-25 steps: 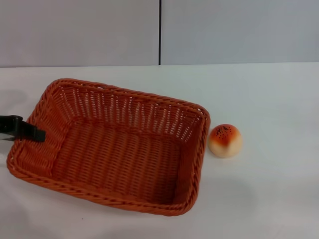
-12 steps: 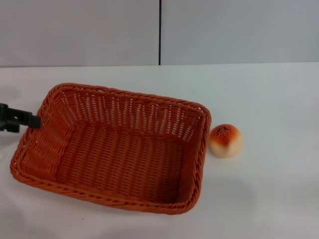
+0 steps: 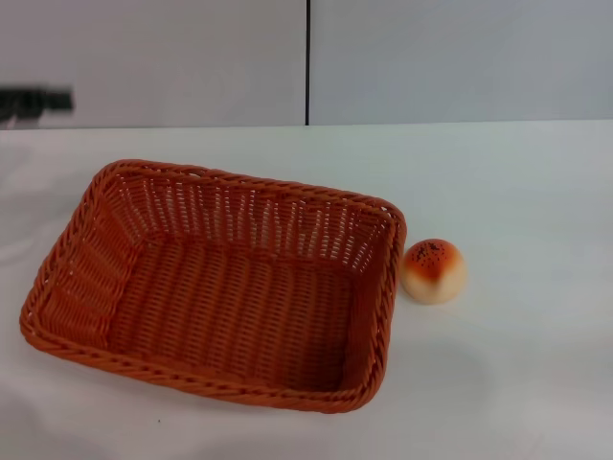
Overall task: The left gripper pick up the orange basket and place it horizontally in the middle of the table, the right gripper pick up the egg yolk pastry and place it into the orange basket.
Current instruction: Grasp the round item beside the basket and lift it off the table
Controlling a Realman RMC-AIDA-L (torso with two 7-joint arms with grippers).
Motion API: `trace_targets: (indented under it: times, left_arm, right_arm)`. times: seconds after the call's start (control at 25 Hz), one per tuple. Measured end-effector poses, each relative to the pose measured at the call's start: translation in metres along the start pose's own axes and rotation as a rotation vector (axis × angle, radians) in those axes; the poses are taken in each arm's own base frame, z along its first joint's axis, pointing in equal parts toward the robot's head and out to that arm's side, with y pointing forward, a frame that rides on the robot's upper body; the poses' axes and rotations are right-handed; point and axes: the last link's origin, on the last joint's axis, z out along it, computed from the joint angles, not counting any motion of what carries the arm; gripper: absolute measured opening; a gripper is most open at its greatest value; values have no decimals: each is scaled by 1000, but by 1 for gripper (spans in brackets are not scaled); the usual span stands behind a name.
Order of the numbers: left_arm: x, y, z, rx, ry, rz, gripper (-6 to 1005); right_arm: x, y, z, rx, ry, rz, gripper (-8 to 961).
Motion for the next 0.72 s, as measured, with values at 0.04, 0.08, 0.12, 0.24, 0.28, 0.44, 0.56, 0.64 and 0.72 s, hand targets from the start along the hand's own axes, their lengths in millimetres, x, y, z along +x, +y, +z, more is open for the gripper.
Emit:
trace_targets:
  times: [0.04,0.08,0.12,0.24,0.28,0.44,0.56,0.64,0.72]
  left_arm:
    - [0,0,0,0,0,0,698]
    - [4,3,3,-37,59,42,698]
    - [7,6,6,-69,123,85,697]
    - [12,7,18,-175,334,182,697]
    - [10,6,22,-207,390,198,696]
    - [1,1,32,-276,637,279,695]
    - [-6,-1,37,-263,733,328,684]
    - [-10,-2,40,-255,757,347,676]
    - [-12,-2,42,-246,765,363,676]
  right_arm:
    - [-2,-1,3,-29,10,22,639]
    - [-4,-1,7,-68,24,49,639]
    - [-7,-1,11,-105,37,72,639]
    - [-18,3,24,-277,117,159,639]
    - [-24,5,28,-337,148,179,639]
    - [-51,14,43,-572,314,249,639]
    - [-74,21,55,-699,529,271,639]
    - [-86,31,63,-766,715,240,639]
    - [-94,44,71,-818,872,178,639]
